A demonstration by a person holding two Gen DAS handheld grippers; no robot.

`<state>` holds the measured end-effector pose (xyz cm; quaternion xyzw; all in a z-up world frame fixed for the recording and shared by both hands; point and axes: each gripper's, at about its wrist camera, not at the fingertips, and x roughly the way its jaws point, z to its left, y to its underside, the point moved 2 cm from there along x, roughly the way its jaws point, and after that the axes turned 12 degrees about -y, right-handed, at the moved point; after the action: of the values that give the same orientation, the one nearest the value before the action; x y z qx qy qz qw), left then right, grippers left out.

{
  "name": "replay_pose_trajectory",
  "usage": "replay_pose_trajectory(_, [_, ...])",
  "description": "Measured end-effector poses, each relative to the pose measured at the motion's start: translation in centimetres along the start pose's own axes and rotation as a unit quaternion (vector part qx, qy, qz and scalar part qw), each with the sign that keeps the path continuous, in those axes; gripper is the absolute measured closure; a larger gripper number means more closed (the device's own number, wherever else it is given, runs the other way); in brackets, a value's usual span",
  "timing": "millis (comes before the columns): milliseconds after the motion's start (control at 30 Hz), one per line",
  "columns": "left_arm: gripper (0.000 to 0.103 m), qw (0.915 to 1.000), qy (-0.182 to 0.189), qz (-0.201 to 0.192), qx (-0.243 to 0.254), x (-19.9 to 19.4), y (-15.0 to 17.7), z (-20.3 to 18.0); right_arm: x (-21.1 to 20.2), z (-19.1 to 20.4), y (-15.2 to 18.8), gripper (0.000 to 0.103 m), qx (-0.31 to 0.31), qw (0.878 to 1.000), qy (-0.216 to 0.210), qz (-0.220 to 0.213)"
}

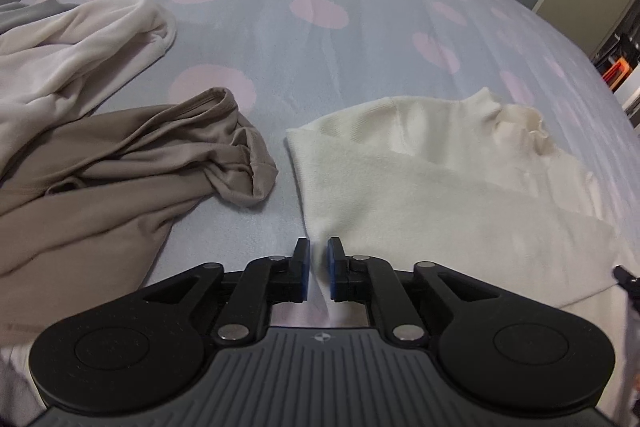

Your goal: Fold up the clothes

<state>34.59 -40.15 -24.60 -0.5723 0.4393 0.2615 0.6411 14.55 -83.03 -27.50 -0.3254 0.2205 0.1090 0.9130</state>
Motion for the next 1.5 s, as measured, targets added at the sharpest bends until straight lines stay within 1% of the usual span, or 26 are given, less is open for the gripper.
replay_pose_trajectory(67, [0.077,0.9999,0.009,-0.009,0.004,-1.2,0.6,-0.2,0.0,0.0,0.0,0.097,0.002,1.0,0.0,0.0])
replay_pose_trajectory(100, [0.074,0.9999,0.009,-0.012,0.005,-1.5,1.0,-0.4,0.0,0.0,0.0,0.097,0.003,1.0,0.0,0.0])
replay_pose_trajectory(200, [0.074,0.9998,0.011,-0.012,0.006,-1.8,2.2,-0.8,-0.1,0.1,0.0,0.097,0.003,1.0,0.0,0.0])
replay_pose_trajectory(233, [0.074,0.9999,0.003,-0.009,0.013,-1.5,2.6,-0.9,-0.1,0.1,0.0,0.097,0.004,1.0,-0.001,0.0])
replay_pose_trajectory(267, [0.077,0.9997,-0.012,-0.004,0.019,-1.0,2.8,-0.9,-0.1,0.0,0.0,0.097,0.005,1.0,-0.002,0.0])
replay_pose_trajectory(400, [0.077,0.9994,-0.028,0.001,0.022,0.1,3.2,-0.8,-0.3,-0.2,-0.1,0.097,0.013,1.0,-0.008,0.0])
replay_pose_trajectory(500, [0.077,0.9996,-0.027,0.009,0.007,0.5,3.3,-0.6,-0.4,-0.2,0.0,0.097,0.008,1.0,-0.009,-0.001])
replay_pose_trajectory(567, [0.077,0.9996,-0.027,0.007,0.001,0.0,3.3,-0.5,-0.4,-0.1,0.0,0.097,0.0,1.0,-0.008,-0.002])
replay_pose_trajectory(667, [0.077,0.9996,-0.026,-0.01,-0.003,-1.3,3.6,-0.5,-0.8,0.1,-0.1,0.091,-0.01,1.0,-0.019,-0.014])
replay_pose_trajectory(733, [0.075,0.9994,-0.025,-0.025,-0.005,-2.4,3.9,-0.3,-1.8,0.3,-0.4,0.081,-0.012,0.999,-0.017,-0.035])
replay_pose_trajectory(800, [0.074,0.9986,-0.031,-0.043,-0.003,-3.5,4.0,-0.2,-3.3,0.6,-0.9,0.077,-0.02,0.998,-0.006,-0.06])
replay_pose_trajectory(900, [0.074,0.9959,-0.051,-0.074,0.014,-4.7,3.8,-0.4,-6.5,1.1,-1.7,0.077,-0.01,0.996,0.014,-0.084])
replay_pose_trajectory(1000, [0.073,0.9934,-0.06,-0.096,0.021,-5.4,3.2,-1.1,-11.2,1.6,-2.5,0.077,-0.015,0.995,0.02,-0.1])
replay_pose_trajectory(1067, [0.073,0.993,-0.048,-0.106,0.022,-5.5,2.6,-1.7,-15.2,1.7,-3.4,0.077,-0.042,0.992,0.055,-0.11])
replay_pose_trajectory(1133, [0.073,0.9922,-0.036,-0.116,0.029,-5.2,2.1,-2.4,-19.2,1.0,-4.5,0.07,-0.047,0.988,0.087,-0.119])
replay_pose_trajectory(1167, [0.073,0.9919,-0.034,-0.118,0.033,-5.0,2.0,-2.7,-21.2,0.6,-5.1,0.069,-0.049,0.986,0.103,-0.124])
replay_pose_trajectory(1267, [0.073,0.9928,-0.022,-0.111,0.039,-4.4,1.7,-3.3,-26.8,-1.7,-7.0,0.067,-0.032,0.977,0.163,-0.132])
replay_pose_trajectory(1333, [0.073,0.9926,-0.004,-0.115,0.041,-4.4,1.6,-3.2,-29.9,-3.9,-8.2,0.067,0.003,0.973,0.189,-0.133])
replay_pose_trajectory(1400, [0.071,0.9919,0.0,-0.118,0.047,-4.4,1.7,-3.1,-31.8,-6.4,-9.1,0.068,0.029,0.969,0.211,-0.127])
replay_pose_trajectory(1500, [0.068,0.9919,-0.015,-0.114,0.054,-4.1,2.1,-2.6,-33.2,-9.1,-9.9,0.068,0.046,0.961,0.241,-0.125])
